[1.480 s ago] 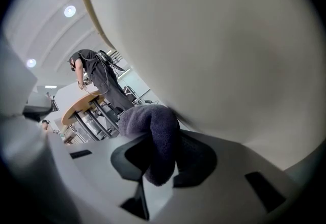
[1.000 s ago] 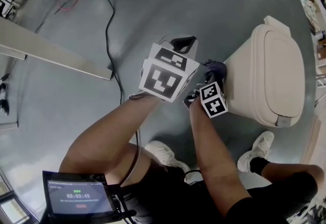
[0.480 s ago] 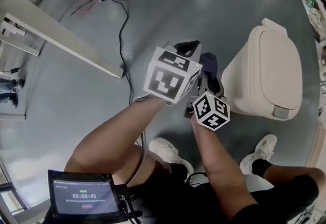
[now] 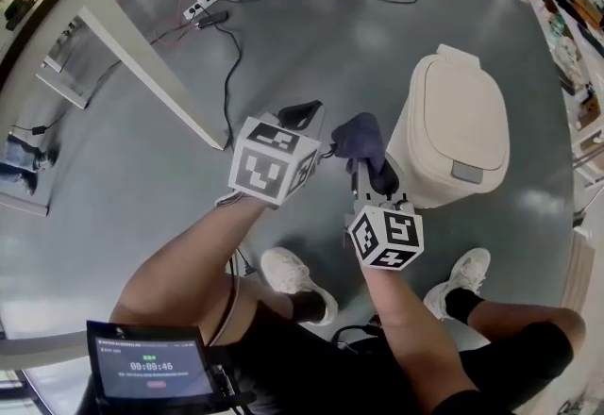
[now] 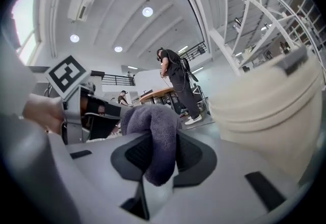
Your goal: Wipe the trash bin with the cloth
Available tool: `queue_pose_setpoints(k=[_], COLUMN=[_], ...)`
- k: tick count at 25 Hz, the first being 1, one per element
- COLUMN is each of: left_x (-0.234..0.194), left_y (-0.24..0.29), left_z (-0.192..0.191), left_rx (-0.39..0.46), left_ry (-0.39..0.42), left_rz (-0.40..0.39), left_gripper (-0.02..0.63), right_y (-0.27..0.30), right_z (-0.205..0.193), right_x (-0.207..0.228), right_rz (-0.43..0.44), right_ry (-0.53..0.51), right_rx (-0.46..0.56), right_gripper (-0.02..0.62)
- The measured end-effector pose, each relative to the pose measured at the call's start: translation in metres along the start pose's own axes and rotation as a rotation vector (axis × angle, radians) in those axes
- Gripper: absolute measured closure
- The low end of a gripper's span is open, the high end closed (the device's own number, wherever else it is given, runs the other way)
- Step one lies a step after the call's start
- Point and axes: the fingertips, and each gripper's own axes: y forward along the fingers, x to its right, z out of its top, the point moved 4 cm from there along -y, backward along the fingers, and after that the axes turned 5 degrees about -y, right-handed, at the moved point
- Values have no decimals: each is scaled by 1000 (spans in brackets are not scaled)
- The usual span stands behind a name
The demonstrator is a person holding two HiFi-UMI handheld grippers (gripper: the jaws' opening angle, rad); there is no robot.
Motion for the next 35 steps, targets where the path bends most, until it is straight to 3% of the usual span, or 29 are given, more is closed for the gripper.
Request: queue_pose_setpoints(k=[7,12,16,20,23,29,35], left_x=[50,108,148,189,206,234,240], left_y=[-30,-54,-76,-98,-103,-106,-123], left_z=[7,8,13,14,15,7,7], left_rx=[35,137,209,241,260,233,261], left_ry=[-18,-134,-98,-100,-130,-120,-182], left_rz=[0,-38,-21,-63,-88,-111,-64], left_gripper=[609,609,609,609,609,609,609], right_y=[-87,-139,-179,-217,-234,-252,-258], right_z=[58,94,117,124,115,109,114], right_x=[12,37,48,55,64,73,76], right_rz=[17,-50,-89,-79,-89,-109,-108], right_ry=[-234,-294,-332,-416,-425,-400,-380], right_rx=[3,12,-19,-85,-131,-120,-111], right_gripper=[506,506,506,506,506,506,506])
